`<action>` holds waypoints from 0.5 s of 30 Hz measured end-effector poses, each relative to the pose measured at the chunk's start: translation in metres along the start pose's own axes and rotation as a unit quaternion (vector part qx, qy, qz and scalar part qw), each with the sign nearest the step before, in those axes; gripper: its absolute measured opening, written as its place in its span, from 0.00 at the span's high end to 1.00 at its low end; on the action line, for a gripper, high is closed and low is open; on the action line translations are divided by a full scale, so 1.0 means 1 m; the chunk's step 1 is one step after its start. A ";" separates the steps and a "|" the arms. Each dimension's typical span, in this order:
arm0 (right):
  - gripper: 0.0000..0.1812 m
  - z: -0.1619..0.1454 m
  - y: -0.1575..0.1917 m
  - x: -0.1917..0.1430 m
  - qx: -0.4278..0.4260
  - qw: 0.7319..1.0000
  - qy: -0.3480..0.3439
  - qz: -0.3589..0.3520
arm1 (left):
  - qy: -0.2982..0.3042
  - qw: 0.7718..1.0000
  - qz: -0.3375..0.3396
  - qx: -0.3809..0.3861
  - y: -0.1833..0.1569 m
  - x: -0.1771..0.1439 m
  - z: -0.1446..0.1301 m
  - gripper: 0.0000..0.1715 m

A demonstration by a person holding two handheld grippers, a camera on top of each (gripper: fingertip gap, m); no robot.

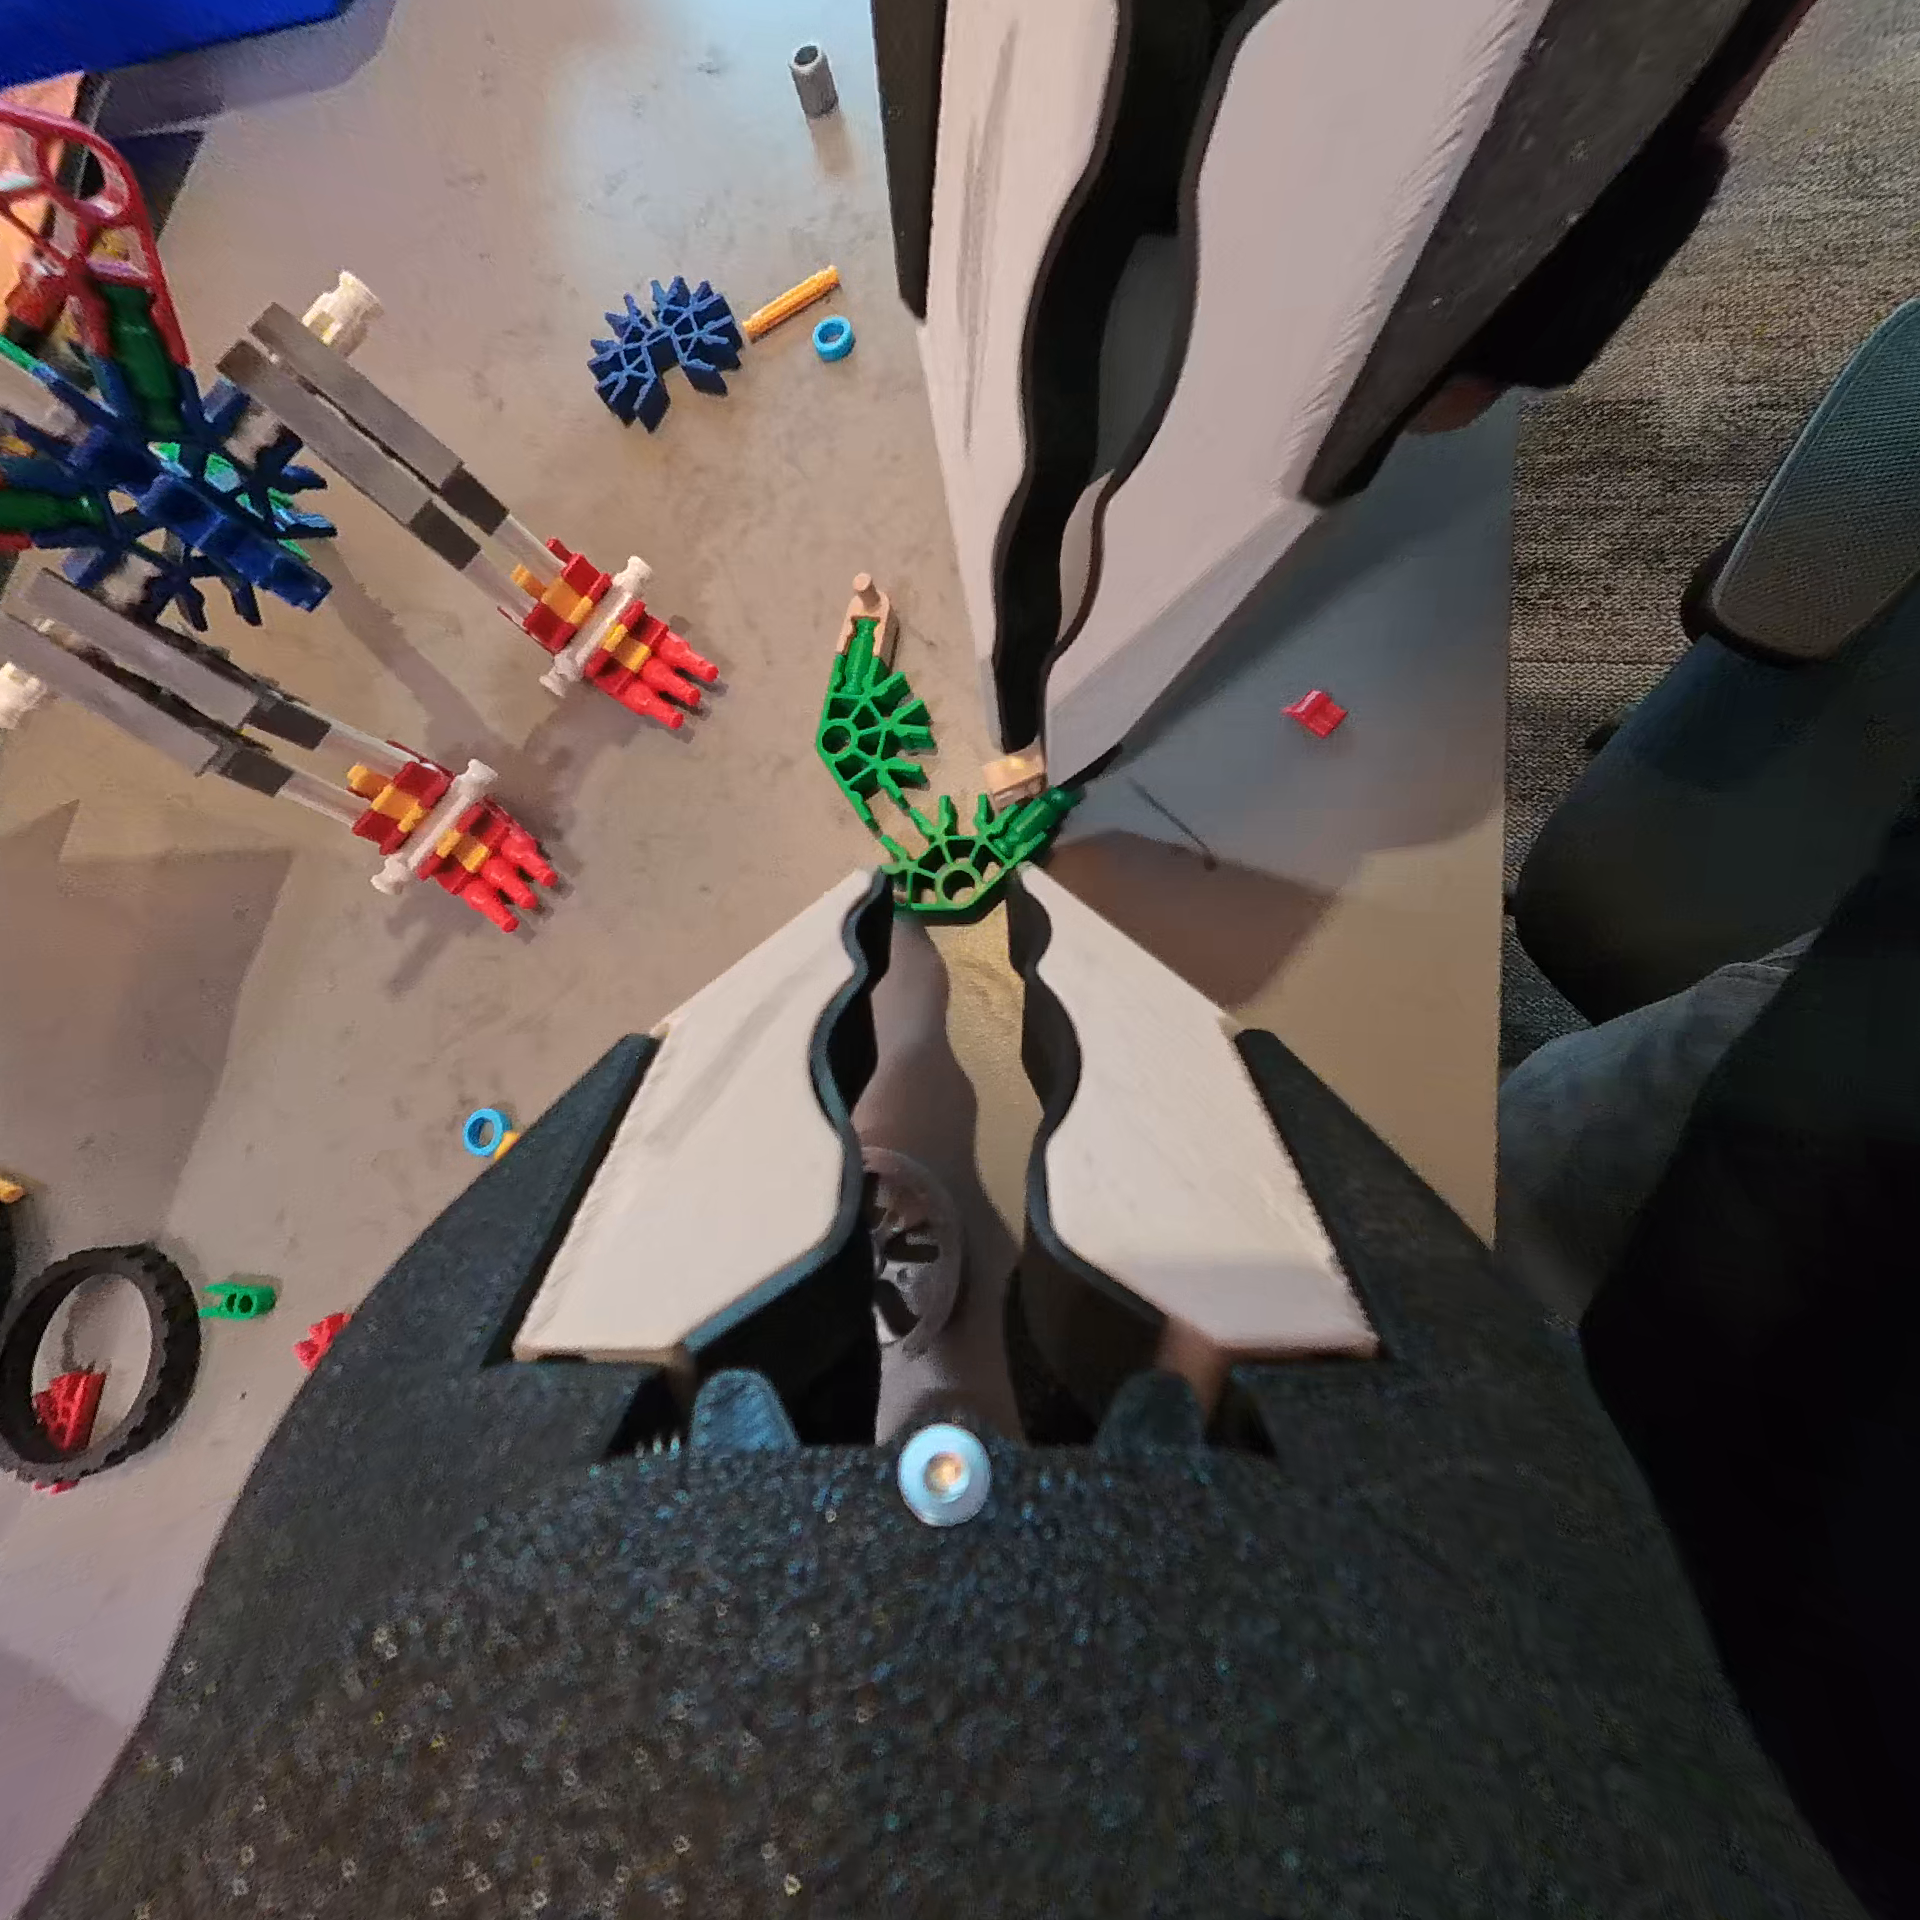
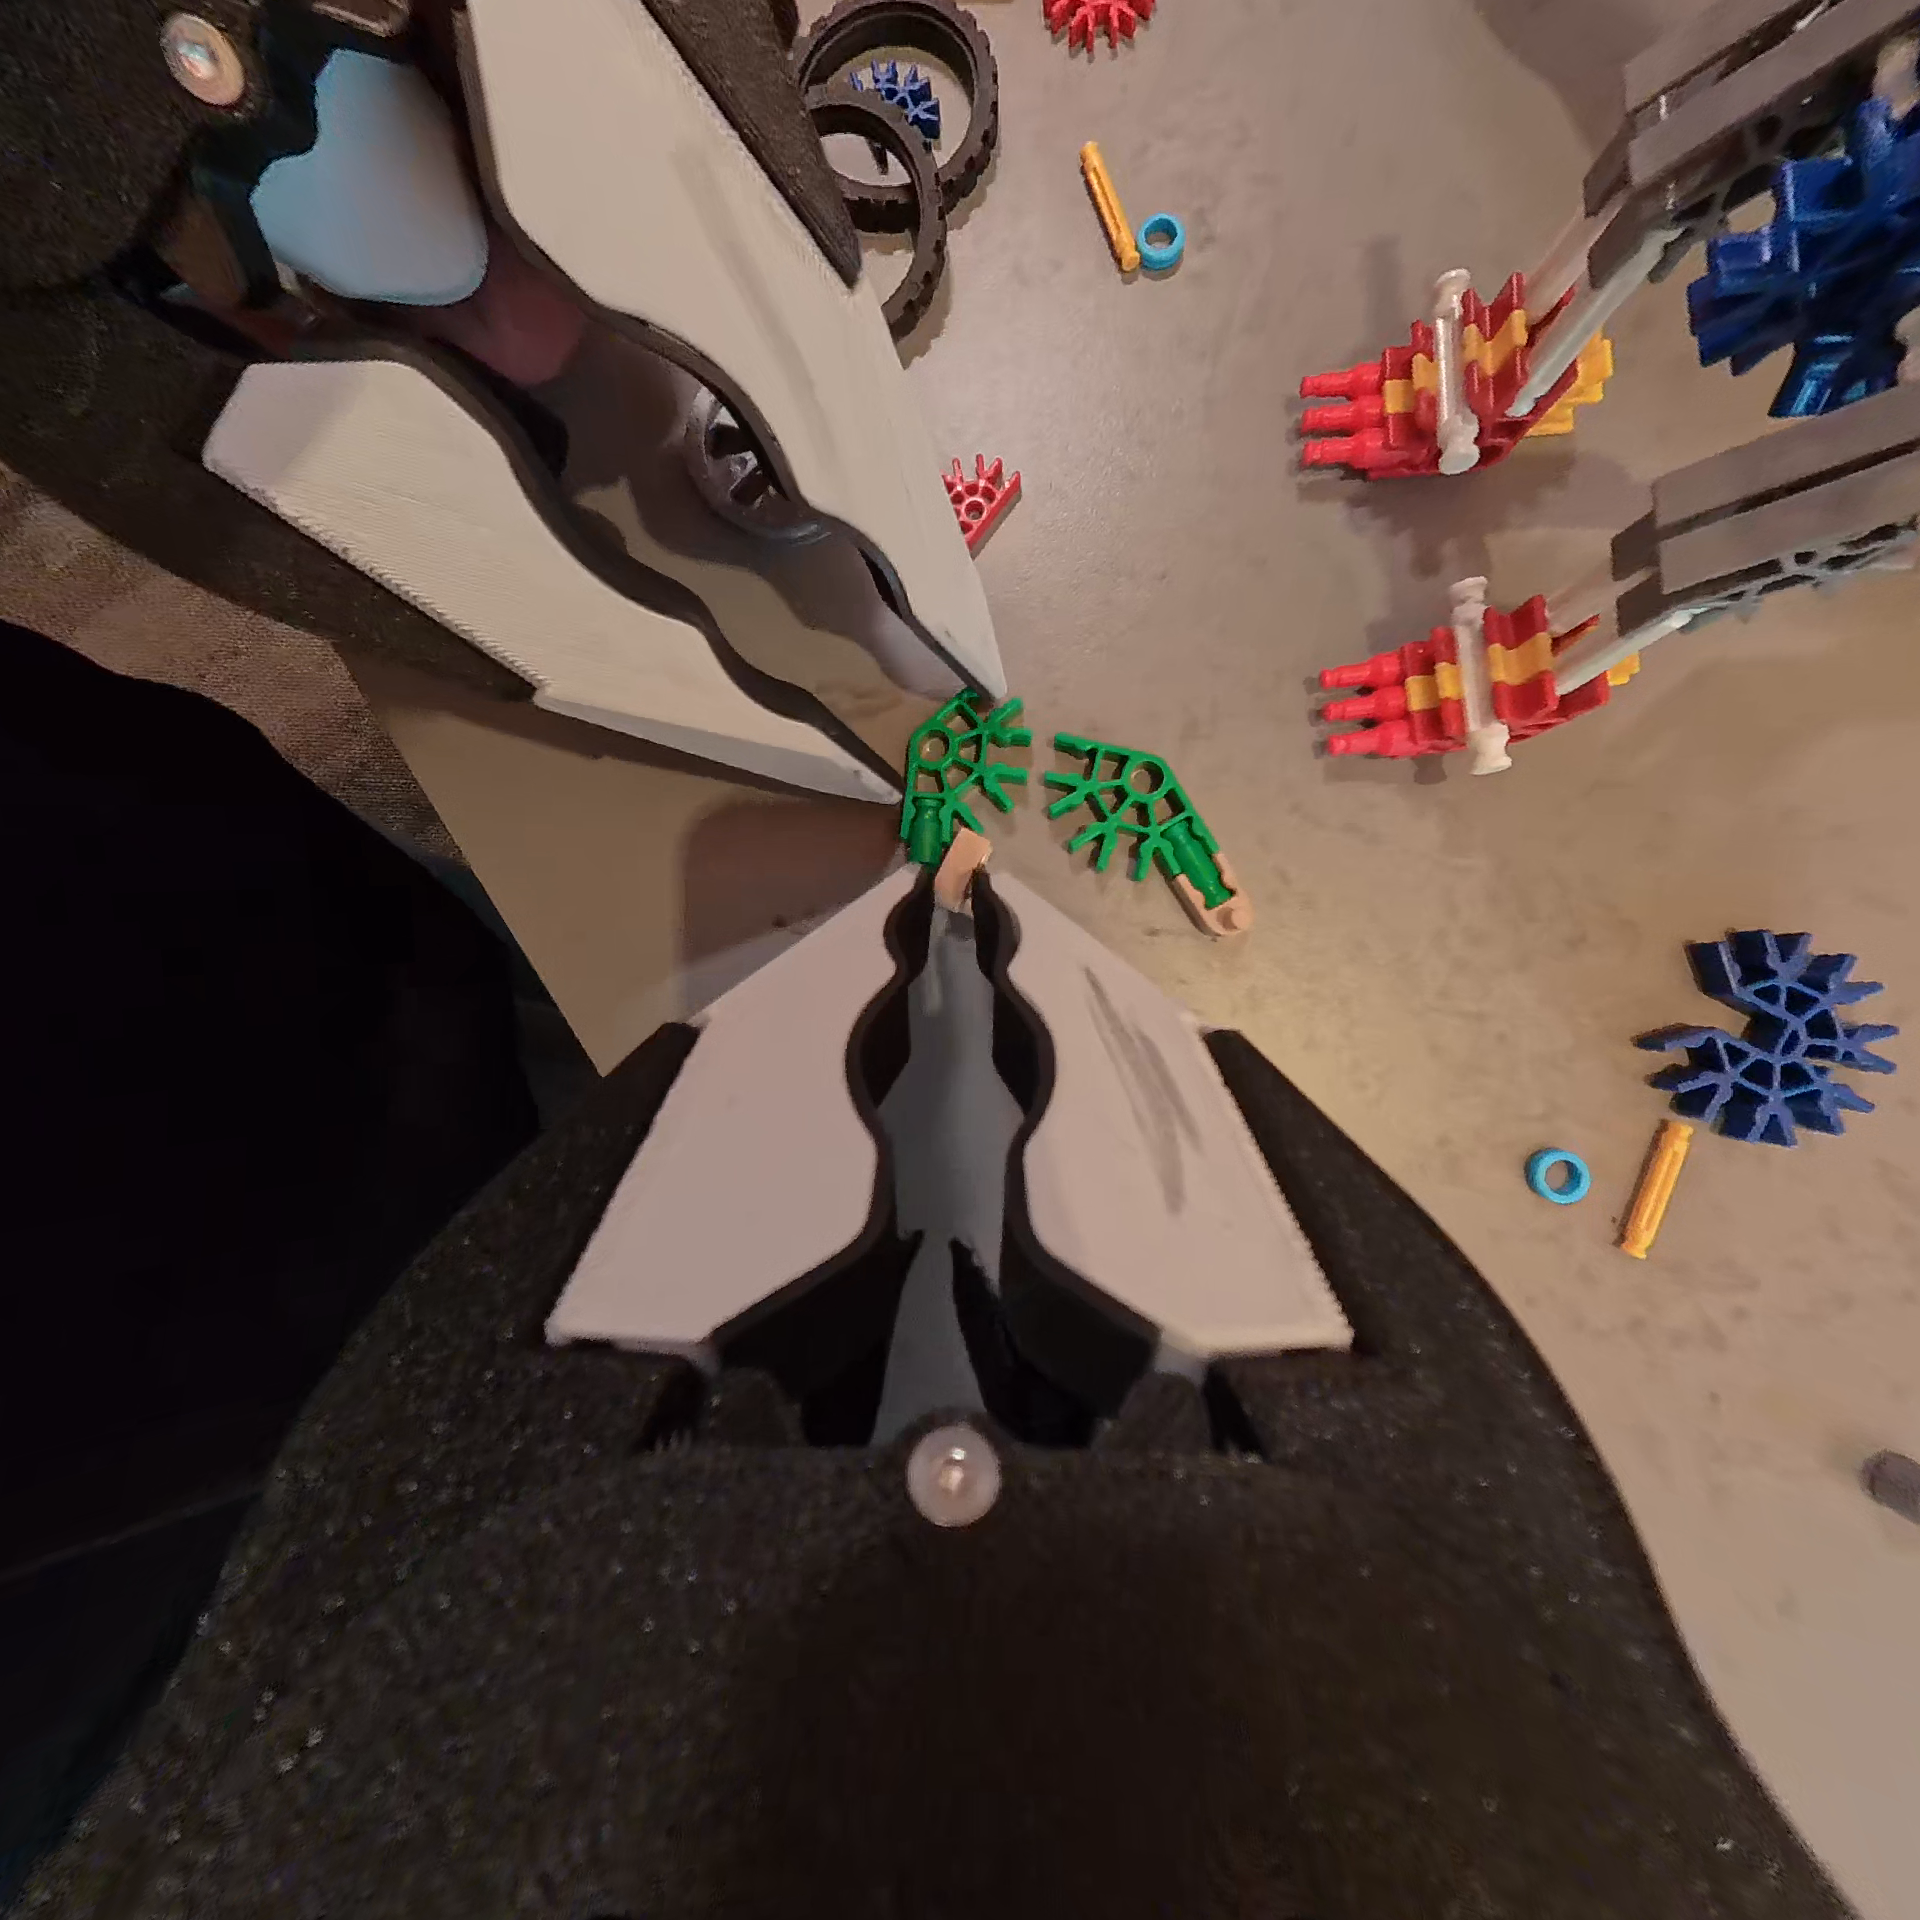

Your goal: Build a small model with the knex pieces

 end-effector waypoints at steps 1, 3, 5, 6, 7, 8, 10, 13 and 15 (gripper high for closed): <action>0.96 0.000 0.001 -0.001 -0.006 1.000 0.002 0.001 | -0.002 1.000 0.000 0.000 0.000 0.000 0.000 0.89; 0.96 -0.001 0.001 -0.003 -0.024 1.000 0.010 -0.004 | -0.002 1.000 0.000 0.001 0.000 0.001 0.001 0.89; 0.96 -0.002 0.002 -0.005 -0.053 0.998 0.020 -0.017 | -0.001 1.000 0.000 0.003 -0.001 0.001 0.002 0.90; 0.96 -0.002 0.001 -0.006 -0.070 0.997 0.027 -0.028 | -0.001 1.000 0.000 0.004 -0.001 0.002 0.002 0.90; 0.96 -0.002 0.002 -0.006 -0.084 0.995 0.032 -0.035 | 0.000 1.000 0.003 0.002 -0.001 0.002 0.002 0.90; 0.96 -0.002 0.003 -0.006 -0.097 0.994 0.035 -0.042 | 0.000 1.000 0.002 0.001 -0.001 0.002 0.002 0.90; 0.96 -0.002 0.004 -0.005 -0.130 0.989 0.042 -0.063 | 0.000 1.000 0.002 0.001 -0.002 0.003 0.003 0.90; 1.00 -0.002 0.009 -0.004 -0.175 0.980 0.051 -0.086 | 0.000 1.000 0.004 0.000 -0.002 0.003 0.003 0.91; 1.00 -0.002 0.012 -0.003 -0.200 0.973 0.058 -0.097 | 0.000 1.000 0.004 0.000 -0.003 0.003 0.003 0.91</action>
Point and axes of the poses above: each gripper's, where its closed fingertips meet, x out along the fingers, z out of its top, y = z × x across the jaws, the point moved 2 cm from there along -x, back along the fingers, and after that the axes turned 1 degree about -y, right-handed, at the moved point
